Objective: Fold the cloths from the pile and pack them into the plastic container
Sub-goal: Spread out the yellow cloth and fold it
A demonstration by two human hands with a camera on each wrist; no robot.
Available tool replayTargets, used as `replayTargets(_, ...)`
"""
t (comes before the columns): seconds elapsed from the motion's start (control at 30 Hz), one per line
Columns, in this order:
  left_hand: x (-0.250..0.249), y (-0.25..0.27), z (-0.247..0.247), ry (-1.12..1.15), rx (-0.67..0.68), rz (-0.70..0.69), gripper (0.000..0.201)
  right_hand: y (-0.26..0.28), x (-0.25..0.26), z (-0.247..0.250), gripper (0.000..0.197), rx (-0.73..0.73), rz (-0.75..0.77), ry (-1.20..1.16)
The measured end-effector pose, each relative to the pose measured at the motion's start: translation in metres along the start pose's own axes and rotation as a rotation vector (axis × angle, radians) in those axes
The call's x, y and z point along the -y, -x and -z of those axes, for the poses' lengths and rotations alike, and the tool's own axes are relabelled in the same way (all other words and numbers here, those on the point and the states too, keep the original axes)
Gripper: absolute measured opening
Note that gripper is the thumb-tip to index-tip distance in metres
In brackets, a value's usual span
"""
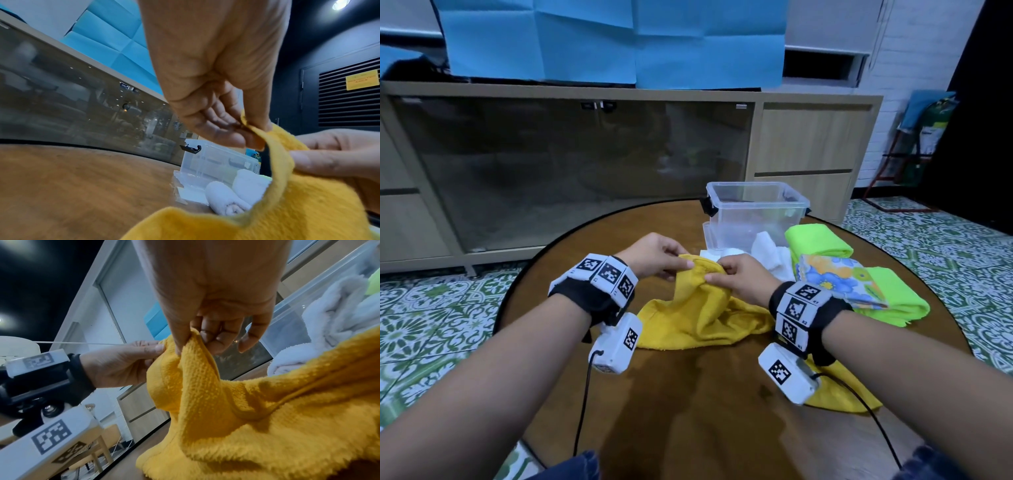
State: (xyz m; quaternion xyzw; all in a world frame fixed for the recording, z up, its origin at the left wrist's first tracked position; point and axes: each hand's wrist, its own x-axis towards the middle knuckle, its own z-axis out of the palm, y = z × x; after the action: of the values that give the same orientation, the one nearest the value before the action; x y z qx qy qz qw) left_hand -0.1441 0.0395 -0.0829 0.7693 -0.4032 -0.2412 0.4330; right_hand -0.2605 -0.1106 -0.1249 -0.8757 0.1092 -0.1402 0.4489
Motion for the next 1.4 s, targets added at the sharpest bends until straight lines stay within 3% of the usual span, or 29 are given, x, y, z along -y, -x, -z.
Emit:
replayTargets(0.2, 0.001, -0.004, -0.004, -0.048, -0.023, -0.042, 0.015, 0.003, 0.013, -0.003, 0.017, -0.037, 0.067, -0.103)
replayTargets(0.33, 0.001, -0.002, -0.001, -0.063, -0.009, -0.051, 0.015, 0.001, 0.01, -0.002, 0.022, -0.011, 0.046, -0.083)
replayTargets(0.43, 0.01, -0.003, 0.018, -0.082, -0.256, -0.03, 0.017, 0.004, 0.006, 0.006, 0.022, 0.061, -0.047, -0.031)
replayTargets(0.53, 0.035, 0.002, 0.046, -0.187, -0.541, 0.074, 0.012, 0.009, 0.003, 0.024, 0.04, 0.151, -0.127, 0.208)
replayTargets(0.6, 0.053, 0.01, 0.061, -0.272, -0.685, 0.173, 0.007, 0.012, -0.003, 0.039, 0.042, 0.158, -0.195, 0.354)
replayTargets(0.77, 0.072, 0.024, 0.075, -0.332, -0.787, 0.369, 0.017, 0.018, -0.016, 0.065, 0.009, -0.002, -0.309, 0.531)
replayTargets(0.83, 0.069, 0.023, 0.071, -0.317, -0.788, 0.344, 0.017, 0.019, -0.019, 0.067, 0.013, -0.06, -0.323, 0.539)
replayTargets(1.03, 0.032, 0.001, 0.024, -0.294, -0.523, 0.13, 0.006, 0.013, -0.007, 0.051, 0.023, -0.044, -0.38, 0.434)
replayTargets(1.13, 0.013, -0.004, 0.0, -0.266, -0.37, 0.025, 0.022, 0.013, 0.002, 0.046, 0.021, -0.05, -0.401, 0.21)
replayTargets(1.23, 0.004, -0.002, -0.019, -0.292, -0.124, 0.007, 0.032, 0.013, 0.007, 0.04, 0.021, -0.086, -0.369, 0.069)
replayTargets(1.33, 0.0, 0.003, -0.037, -0.362, 0.068, 0.024, 0.022, 0.011, 0.008, 0.034, 0.024, -0.082, -0.345, 0.058)
replayTargets(1.4, 0.001, 0.003, -0.047, -0.44, 0.225, 0.023, 0.034, 0.01, 0.008, 0.032, 0.022, -0.092, -0.325, 0.048)
